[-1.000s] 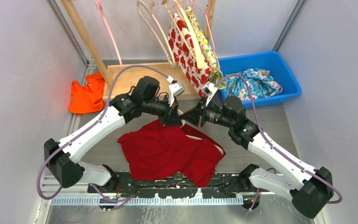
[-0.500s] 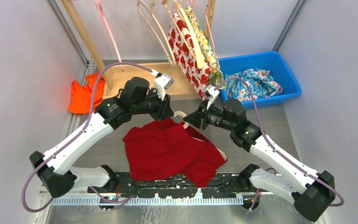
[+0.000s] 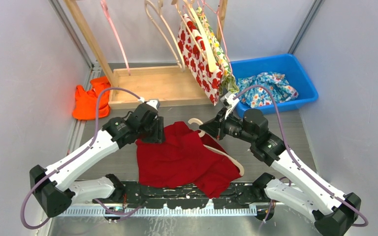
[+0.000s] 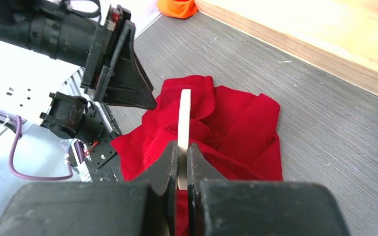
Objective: Place the skirt on the hanger
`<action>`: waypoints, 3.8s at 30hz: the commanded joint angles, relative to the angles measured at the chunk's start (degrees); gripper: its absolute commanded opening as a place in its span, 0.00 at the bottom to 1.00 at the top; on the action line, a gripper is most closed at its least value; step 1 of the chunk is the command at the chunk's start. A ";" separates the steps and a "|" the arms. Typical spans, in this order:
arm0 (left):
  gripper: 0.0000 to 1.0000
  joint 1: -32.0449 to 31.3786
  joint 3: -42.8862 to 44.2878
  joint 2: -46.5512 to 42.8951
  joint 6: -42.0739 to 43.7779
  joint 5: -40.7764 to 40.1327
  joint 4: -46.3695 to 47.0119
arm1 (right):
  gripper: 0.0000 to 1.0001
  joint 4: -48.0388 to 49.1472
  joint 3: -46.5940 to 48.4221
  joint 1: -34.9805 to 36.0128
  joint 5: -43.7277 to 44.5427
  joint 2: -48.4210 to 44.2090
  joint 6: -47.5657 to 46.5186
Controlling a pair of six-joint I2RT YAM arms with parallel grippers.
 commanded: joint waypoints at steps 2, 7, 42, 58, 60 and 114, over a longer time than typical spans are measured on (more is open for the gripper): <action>0.46 0.29 0.53 2.01 -11.35 -5.93 -5.61 | 0.01 1.88 -0.46 0.14 0.97 -1.83 -0.12; 0.49 0.64 0.44 4.19 -15.78 -10.51 -6.38 | 0.01 2.41 -0.99 0.21 0.31 -1.96 0.31; 0.60 6.19 -5.32 3.45 -24.62 -19.72 5.43 | 0.01 34.83 -17.03 0.19 8.02 -1.07 11.14; 0.67 0.86 0.39 -2.42 -20.79 -19.00 -5.76 | 0.01 68.18 -20.50 2.75 35.89 19.40 20.15; 0.67 -0.24 1.16 -3.33 -20.93 -19.31 -6.89 | 0.01 70.58 -20.00 5.31 42.73 22.17 19.24; 0.63 -42.33 -4.52 15.46 2.99 -12.52 26.75 | 0.01 60.38 -18.17 20.80 64.56 30.54 24.32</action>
